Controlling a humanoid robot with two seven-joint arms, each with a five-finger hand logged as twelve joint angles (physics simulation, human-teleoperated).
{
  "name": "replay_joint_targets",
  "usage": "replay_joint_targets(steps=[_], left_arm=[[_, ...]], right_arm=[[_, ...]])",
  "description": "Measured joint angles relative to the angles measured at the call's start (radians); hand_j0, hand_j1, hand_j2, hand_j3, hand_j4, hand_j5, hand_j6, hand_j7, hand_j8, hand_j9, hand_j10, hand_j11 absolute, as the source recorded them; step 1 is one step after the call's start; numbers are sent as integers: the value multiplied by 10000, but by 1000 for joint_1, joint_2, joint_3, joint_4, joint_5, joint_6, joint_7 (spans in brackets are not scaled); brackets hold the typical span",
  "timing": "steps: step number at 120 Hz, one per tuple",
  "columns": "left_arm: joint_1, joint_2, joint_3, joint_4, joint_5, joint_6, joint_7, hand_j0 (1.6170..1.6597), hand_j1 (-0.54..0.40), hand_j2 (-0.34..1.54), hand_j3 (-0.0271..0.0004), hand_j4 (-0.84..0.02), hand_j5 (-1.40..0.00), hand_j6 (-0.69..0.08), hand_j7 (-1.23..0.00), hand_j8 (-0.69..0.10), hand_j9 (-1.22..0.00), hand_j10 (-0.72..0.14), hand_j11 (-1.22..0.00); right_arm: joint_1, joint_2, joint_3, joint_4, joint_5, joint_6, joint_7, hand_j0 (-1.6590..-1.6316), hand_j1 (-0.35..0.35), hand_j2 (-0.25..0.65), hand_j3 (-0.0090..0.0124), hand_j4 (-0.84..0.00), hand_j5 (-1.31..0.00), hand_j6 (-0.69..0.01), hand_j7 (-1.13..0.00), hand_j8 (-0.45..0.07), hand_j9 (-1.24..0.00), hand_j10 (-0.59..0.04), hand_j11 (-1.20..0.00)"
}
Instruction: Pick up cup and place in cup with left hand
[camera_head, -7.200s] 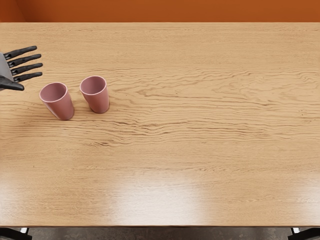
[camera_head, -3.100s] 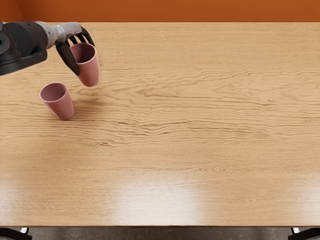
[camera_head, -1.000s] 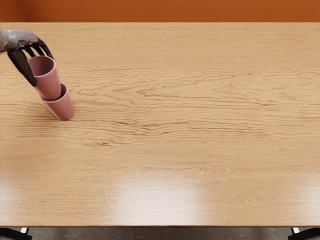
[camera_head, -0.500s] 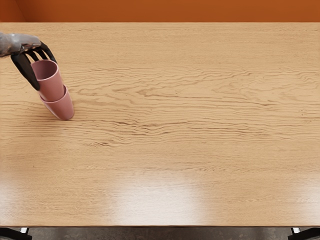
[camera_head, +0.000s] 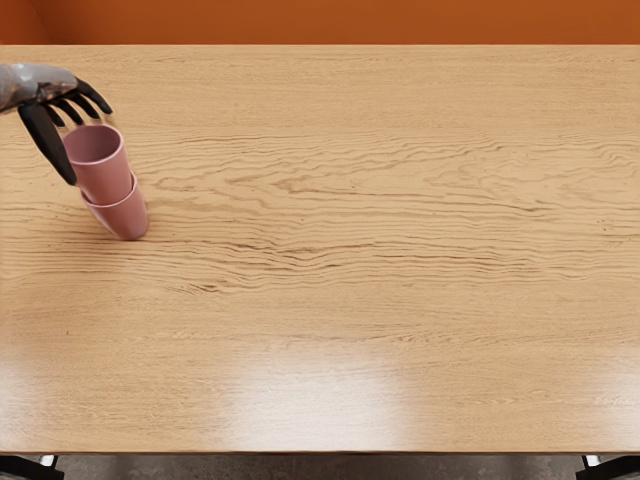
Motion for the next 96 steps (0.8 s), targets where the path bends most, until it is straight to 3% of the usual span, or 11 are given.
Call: replay_joint_targets(steps=[16,35,76,96], left_arm=[[1,0,-1,7,-2,3,0,16578,1958,457,0,-1450,-1872,-1244,-1891,-1351,-1848,-1441,-1846],[0,-19,-9,9,-9,4,0,16579,2674,239,0,-803,-997,-716,-1004,-763,-983,-793,-981],[-6,-69,-22,9,-67,-3,0,16580,3229,73,0,-298,-324,-295,-322,-299,-316,-289,-314],[-5,-98,-71,8,-178,-20,0,16580,3320,47,0,-209,-212,-215,-210,-214,-206,-201,-205]], right_arm=[[0,0,0,0,0,0,0,-16581,-3491,0,0,-3,0,-5,0,-3,0,-2,0],[0,0,0,0,0,0,0,-16581,-3491,0,0,-4,-1,-5,0,-4,0,-2,0],[0,0,0,0,0,0,0,-16581,-3491,0,0,-3,0,-5,0,-3,0,-2,0],[0,0,0,0,0,0,0,-16581,-3491,0,0,-3,0,-4,0,-3,0,-2,0]])
